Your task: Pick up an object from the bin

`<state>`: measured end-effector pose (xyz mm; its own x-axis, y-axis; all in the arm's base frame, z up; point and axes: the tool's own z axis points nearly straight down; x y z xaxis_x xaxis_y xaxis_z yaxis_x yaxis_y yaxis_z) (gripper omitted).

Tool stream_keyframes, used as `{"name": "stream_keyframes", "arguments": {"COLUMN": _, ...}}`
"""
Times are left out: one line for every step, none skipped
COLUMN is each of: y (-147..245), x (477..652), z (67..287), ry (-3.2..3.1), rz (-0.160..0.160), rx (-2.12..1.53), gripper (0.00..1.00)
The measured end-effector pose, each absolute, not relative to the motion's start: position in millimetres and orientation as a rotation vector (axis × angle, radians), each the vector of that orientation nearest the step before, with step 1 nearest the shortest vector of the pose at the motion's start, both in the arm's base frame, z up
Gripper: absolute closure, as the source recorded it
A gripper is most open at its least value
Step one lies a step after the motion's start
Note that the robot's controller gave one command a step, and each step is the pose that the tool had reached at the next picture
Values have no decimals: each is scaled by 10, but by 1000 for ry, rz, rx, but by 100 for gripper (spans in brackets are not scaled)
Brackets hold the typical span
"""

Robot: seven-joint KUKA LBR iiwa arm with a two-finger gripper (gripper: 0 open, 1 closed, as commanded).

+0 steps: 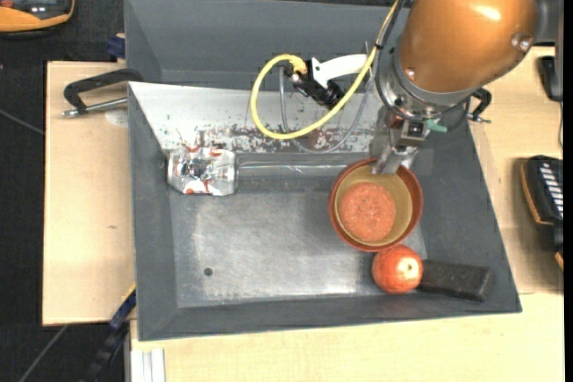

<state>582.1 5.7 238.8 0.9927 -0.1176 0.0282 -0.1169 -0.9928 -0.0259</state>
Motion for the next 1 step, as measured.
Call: {"name": "stream_keyframes", "arguments": {"y": 366, "x": 4945, "z": 2103, "ry": -8, "rz": -37, "rx": -3118, "gripper": 100}}
